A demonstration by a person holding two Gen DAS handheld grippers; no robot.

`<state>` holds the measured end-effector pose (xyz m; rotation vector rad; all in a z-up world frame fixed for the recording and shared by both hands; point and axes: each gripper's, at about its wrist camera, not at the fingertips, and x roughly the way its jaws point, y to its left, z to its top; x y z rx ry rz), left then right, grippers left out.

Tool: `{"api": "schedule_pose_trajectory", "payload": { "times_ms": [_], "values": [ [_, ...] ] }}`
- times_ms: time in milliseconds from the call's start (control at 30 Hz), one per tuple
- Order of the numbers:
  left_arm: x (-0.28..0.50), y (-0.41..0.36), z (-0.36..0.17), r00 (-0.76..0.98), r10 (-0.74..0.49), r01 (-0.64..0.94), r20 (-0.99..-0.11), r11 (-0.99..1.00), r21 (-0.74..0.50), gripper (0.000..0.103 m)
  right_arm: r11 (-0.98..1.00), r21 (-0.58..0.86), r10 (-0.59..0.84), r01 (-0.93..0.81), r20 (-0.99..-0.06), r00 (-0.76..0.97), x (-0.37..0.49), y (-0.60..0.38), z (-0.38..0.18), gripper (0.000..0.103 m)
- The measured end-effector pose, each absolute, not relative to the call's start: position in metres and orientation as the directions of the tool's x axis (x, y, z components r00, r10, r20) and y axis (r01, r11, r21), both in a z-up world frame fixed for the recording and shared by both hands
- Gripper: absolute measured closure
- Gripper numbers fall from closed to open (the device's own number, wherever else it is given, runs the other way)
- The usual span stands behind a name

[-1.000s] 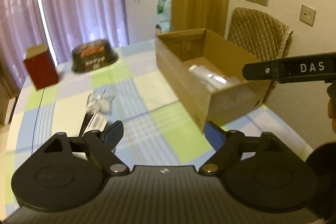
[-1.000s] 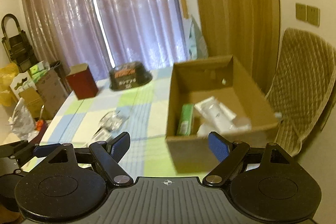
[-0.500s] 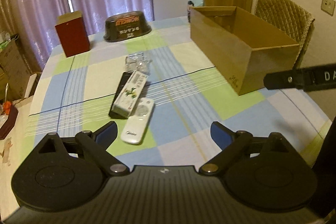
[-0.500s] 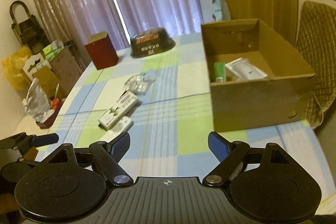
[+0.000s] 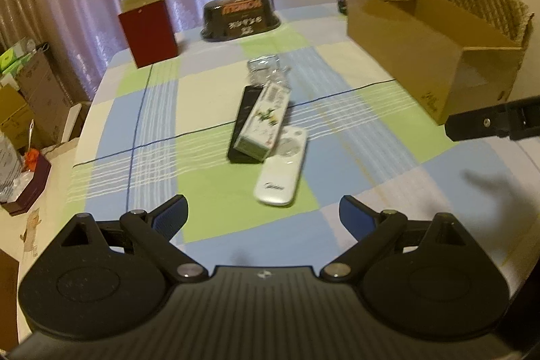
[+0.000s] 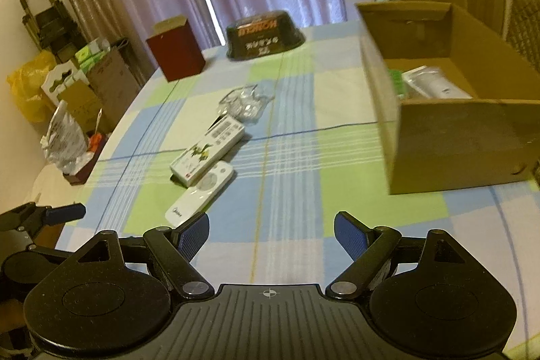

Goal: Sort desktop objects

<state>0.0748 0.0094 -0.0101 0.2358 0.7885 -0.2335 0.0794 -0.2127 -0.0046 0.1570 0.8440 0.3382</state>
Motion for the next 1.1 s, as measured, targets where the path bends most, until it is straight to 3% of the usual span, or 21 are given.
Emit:
{"api": "schedule_pose_trajectory", "payload": {
  "times_ms": [367, 867, 967, 1033, 1100],
  "values": [
    [0.117, 0.009, -0.04, 0.63, -0.185, 0.351, -0.754, 0.934, 0.064, 0.012, 0.934, 0.278, 0.357, -0.224, -0.731, 0.581, 0.104, -0.195, -0.031, 0.019],
    [0.172, -0.012, -0.085, 0.569, -0.248, 0.41, -0.784, 0.912, 0.01, 0.034, 0.939, 0.288, 0.342, -0.185, -0.755, 0.559, 0.139, -0.197, -0.06, 0.019],
    [0.174, -0.013, -0.087, 0.567, -0.253, 0.414, -0.784, 0.91, 0.006, 0.046, 0.939, 0.29, 0.342, -0.183, -0.757, 0.557, 0.143, -0.197, -0.063, 0.019],
    [0.172, -0.014, -0.086, 0.569, -0.255, 0.417, -0.782, 0.909, 0.006, 0.067, 0.939, 0.293, 0.343, -0.181, -0.757, 0.556, 0.148, -0.195, -0.065, 0.019],
    [0.169, -0.017, -0.083, 0.561, -0.242, 0.416, -0.792, 0.909, 0.017, 0.067, 0.938, 0.298, 0.346, -0.179, -0.755, 0.557, 0.153, -0.193, -0.065, 0.019]
  ]
}}
